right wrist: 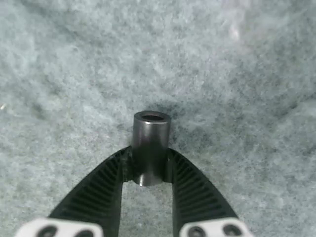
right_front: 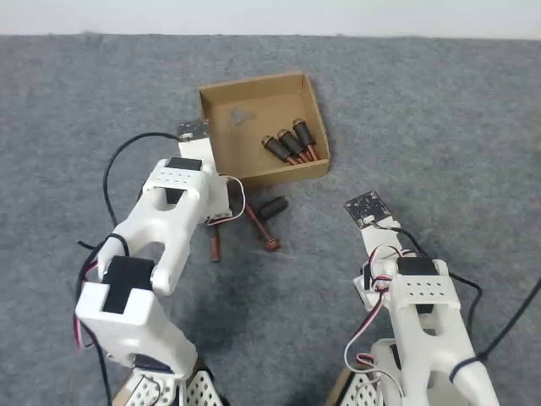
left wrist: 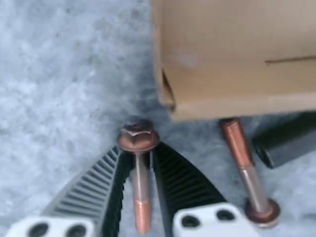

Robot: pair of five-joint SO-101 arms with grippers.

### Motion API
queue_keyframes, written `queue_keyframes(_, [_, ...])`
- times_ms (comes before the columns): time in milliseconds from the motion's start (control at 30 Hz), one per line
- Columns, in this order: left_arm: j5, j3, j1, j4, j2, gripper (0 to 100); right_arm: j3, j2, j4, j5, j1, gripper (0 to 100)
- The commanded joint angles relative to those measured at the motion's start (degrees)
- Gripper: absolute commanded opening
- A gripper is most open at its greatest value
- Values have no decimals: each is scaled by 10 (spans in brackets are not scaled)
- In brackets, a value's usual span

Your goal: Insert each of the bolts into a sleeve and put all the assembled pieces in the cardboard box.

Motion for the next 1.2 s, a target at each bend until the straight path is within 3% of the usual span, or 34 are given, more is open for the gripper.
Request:
queue_keyframes(0, [-76,3,-4,-8,-40,10,-3,-22,-7,11,6,7])
queue_keyframes(133, [-117,40,-8,-41,-84,10,-3,-22,-7,11,6,7])
queue_keyframes(367, [-115,136,-8,-117,-158,10,-4,-24,-15,6,6,9])
queue_keyframes(600, [-114,206,-7,-170,-222,10,-29,-26,-87,5,6,9])
queue_keyframes(1167, [-114,217,-9,-178,-233,10,9,-22,-444,6,-69,7])
